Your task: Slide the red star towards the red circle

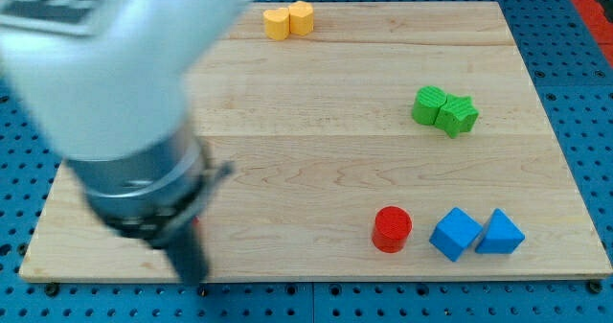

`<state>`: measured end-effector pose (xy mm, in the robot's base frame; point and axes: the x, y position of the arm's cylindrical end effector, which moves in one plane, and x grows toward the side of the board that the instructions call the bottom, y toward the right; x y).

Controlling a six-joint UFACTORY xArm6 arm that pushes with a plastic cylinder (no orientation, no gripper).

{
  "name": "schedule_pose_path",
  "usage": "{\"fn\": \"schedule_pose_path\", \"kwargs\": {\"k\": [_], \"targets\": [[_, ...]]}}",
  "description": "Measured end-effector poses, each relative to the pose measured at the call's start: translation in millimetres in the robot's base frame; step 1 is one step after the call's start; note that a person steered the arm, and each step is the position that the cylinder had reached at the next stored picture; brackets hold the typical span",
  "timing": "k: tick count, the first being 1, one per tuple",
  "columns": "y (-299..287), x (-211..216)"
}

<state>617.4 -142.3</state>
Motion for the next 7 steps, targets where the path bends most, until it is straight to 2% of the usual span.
{"fn": "schedule_pose_path", "kwargs": {"k": [1,2,3,6,7], "targets": [[-80,-6],[-84,-57],[-25,-58],[-26,-30],[19,-34]]}}
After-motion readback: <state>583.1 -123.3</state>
